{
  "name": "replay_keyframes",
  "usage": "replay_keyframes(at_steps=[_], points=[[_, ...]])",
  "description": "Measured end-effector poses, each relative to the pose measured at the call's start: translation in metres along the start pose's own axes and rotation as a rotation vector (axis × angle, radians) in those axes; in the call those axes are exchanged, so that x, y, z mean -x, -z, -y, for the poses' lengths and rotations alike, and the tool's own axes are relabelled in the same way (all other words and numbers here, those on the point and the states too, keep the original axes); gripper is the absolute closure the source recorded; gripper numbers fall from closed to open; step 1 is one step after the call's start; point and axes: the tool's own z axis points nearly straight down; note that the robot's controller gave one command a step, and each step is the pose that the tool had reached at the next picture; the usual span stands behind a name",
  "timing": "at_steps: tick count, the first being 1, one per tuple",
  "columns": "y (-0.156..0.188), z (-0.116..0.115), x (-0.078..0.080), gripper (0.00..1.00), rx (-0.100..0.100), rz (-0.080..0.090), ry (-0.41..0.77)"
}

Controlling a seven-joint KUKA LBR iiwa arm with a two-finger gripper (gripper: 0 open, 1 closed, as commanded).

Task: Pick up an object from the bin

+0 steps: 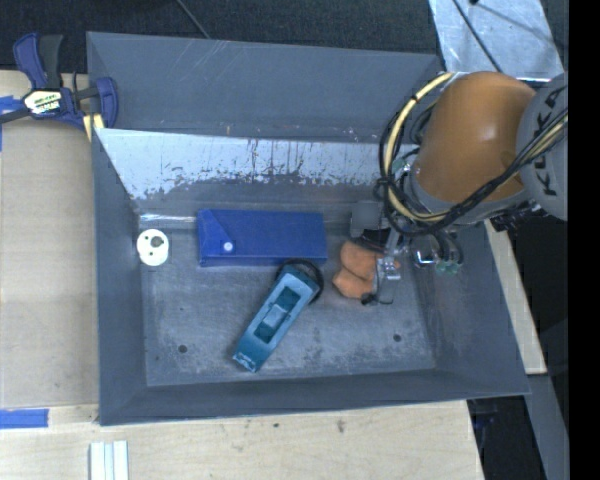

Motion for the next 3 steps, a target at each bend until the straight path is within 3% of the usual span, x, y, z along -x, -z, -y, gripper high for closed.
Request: replay_keyframes(at_steps=[1,2,3], points=[[0.005,0.0,0.002,0.0,0.0,0.008,0.001],[-0.031,0.014,0.016,0.0,-0.001,0.014,0.072],[-0.074,0.026,0.019,0.0,0.0,0.009,0.054]])
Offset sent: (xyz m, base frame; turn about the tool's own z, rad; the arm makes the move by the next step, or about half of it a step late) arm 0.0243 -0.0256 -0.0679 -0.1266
